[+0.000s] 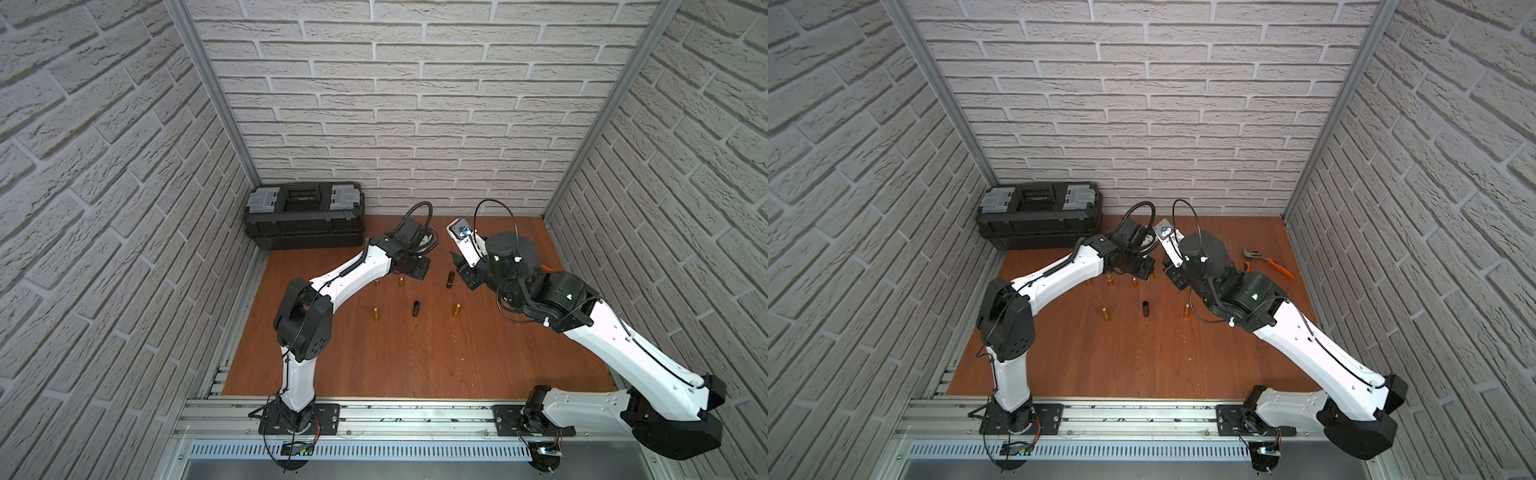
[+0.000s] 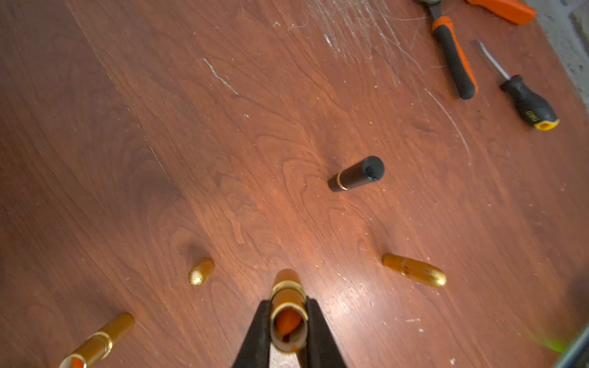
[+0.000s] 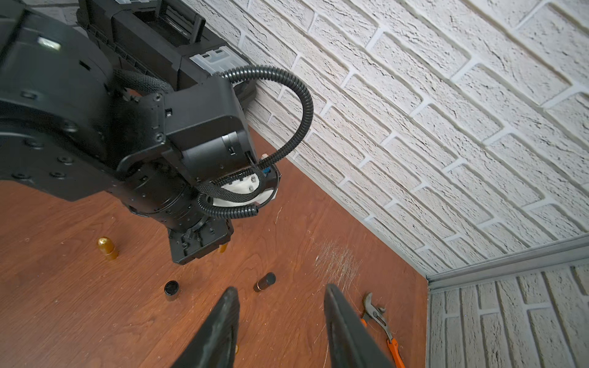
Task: Open the lipstick cap
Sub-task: Place the lipstick at the center of the board.
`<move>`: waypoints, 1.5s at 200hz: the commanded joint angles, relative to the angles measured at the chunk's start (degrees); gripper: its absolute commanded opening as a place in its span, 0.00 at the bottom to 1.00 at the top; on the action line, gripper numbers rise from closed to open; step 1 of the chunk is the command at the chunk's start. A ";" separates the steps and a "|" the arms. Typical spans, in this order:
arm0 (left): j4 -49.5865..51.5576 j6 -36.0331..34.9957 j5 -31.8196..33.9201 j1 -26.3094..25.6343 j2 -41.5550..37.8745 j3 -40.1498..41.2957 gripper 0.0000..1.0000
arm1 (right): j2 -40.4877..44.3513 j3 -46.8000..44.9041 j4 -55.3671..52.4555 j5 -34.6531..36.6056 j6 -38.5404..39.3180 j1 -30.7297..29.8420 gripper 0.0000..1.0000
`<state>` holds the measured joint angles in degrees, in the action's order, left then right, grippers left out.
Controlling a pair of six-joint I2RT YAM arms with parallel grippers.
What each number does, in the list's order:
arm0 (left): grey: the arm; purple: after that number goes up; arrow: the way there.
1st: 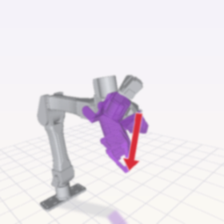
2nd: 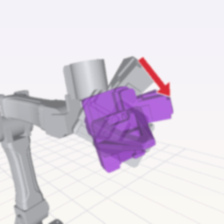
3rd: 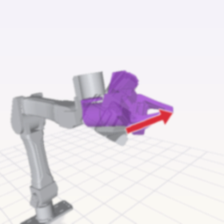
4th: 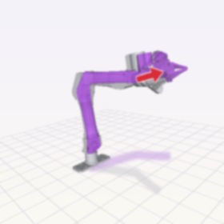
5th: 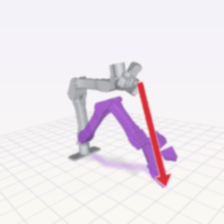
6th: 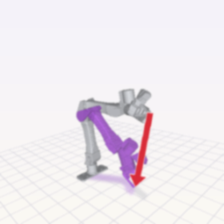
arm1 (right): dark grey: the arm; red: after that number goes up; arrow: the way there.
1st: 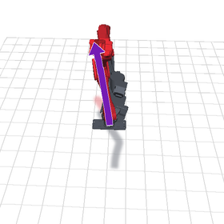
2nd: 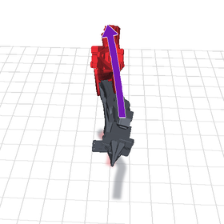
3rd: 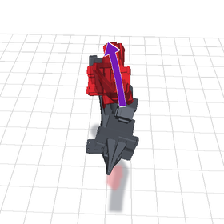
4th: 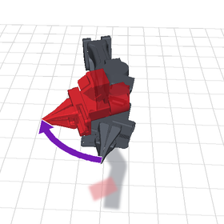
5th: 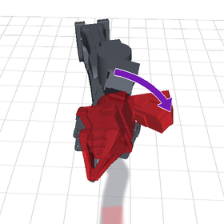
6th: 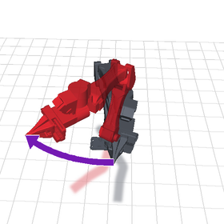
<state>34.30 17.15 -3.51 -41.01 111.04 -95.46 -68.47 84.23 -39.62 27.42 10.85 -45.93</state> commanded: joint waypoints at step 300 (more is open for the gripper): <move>-3.24 0.05 3.60 -0.43 4.99 -1.94 0.43 | -2.10 -0.93 0.53 -1.77 -3.07 0.48 0.42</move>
<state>26.81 15.94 1.87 -41.76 119.74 -91.96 -71.81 82.78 -39.68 26.44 9.43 -45.60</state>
